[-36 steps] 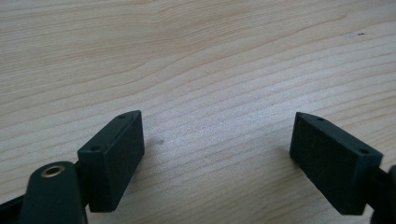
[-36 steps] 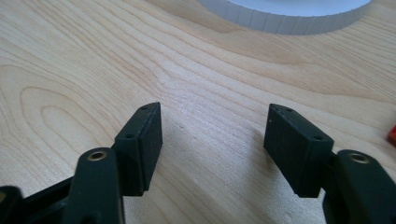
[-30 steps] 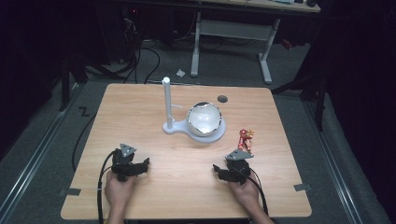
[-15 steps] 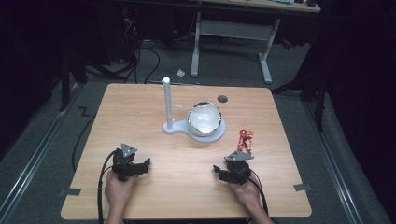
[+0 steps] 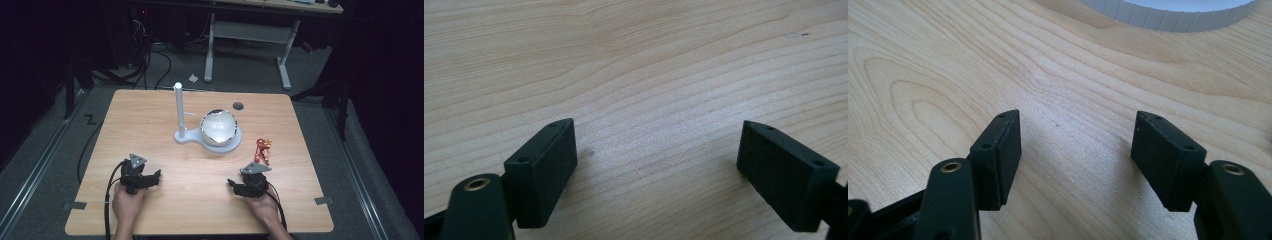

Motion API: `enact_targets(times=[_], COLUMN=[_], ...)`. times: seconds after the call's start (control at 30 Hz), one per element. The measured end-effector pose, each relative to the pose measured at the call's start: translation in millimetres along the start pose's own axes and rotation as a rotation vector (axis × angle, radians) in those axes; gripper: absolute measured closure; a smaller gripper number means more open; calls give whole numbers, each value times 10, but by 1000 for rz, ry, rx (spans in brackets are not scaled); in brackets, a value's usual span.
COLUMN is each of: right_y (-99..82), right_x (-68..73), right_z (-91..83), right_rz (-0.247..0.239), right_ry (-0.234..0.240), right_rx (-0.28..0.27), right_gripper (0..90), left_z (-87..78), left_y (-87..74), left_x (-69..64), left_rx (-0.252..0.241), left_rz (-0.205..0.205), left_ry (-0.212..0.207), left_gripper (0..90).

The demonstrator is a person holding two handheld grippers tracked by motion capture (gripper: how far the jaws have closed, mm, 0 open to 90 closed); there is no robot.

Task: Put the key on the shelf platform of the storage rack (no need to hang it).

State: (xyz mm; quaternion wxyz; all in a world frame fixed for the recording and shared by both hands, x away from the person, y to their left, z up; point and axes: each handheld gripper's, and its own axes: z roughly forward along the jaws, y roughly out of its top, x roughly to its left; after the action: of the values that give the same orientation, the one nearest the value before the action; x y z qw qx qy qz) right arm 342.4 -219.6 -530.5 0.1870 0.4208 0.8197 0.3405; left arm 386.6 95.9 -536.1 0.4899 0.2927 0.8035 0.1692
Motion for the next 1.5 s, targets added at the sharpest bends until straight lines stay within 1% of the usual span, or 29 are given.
enact_targets(times=[0.17,0.23,0.3,0.37,0.4,0.43,0.47,0.5,0.57,0.6,0.67,0.73,0.83,0.87,1.0,1.1,1.2,1.23,1.27,1.33,1.4,1.43,1.47,1.5], right_y=[12,10,10,11,9,9,2,-4,-9,-17,-44,-54,-91,-91,-107,-115,-118,-103,-103,-86,-82,-77,-77,-72], right_x=[3,-6,-12,-25,-37,-37,-25,-25,-25,-36,-72,-90,-171,-171,-249,-323,-378,-433,-433,-500,-577,-640,-640,-673], right_z=[-14,-42,-46,-62,-86,-86,-127,-146,-160,-184,-246,-264,-340,-340,-416,-469,-504,-527,-527,-559,-590,-598,-598,-596], right_rz=[6,17,17,31,41,41,45,38,40,37,45,52,72,72,86,113,116,117,117,124,143,159,159,168], right_ry=[4,12,14,4,2,2,-3,-7,-9,-8,-23,-23,-39,-39,-61,-75,-93,-112,-112,-132,-157,-168,-168,-172], right_rx=[18,29,29,26,15,15,6,3,4,5,-2,-6,-13,-13,-19,-34,-35,-31,-31,-39,-51,-58,-58,-59], right_gripper=[365,380,382,387,395,395,416,422,424,425,426,427,427,427,425,419,403,387,387,379,366,354,354,348], left_z=[0,0,0,2,2,2,2,2,3,2,3,3,3,3,3,3,3,3,3,3,3,3,3,3], left_y=[0,0,1,3,5,7,7,7,8,8,9,9,8,8,8,8,10,10,11,10,10,10,10,10], left_x=[0,0,0,7,9,9,8,9,9,8,9,9,8,9,8,8,10,7,9,8,9,8,9,9], left_rx=[0,0,0,-1,-1,-1,-1,-1,-3,-3,-3,-2,-3,-3,-2,-3,-7,-9,-8,-8,-9,-9,-9,-10], left_rz=[0,-1,-1,9,10,10,8,8,6,5,7,6,5,6,6,5,2,-2,0,-1,0,-2,0,0], left_ry=[0,0,0,-6,-7,-7,-6,-6,-5,-4,-5,-5,-4,-5,-5,-4,-1,1,0,0,0,1,0,1], left_gripper=[167,167,167,168,171,171,171,172,172,172,172,172,172,172,172,172,172,172,172,172,172,172,172,172])
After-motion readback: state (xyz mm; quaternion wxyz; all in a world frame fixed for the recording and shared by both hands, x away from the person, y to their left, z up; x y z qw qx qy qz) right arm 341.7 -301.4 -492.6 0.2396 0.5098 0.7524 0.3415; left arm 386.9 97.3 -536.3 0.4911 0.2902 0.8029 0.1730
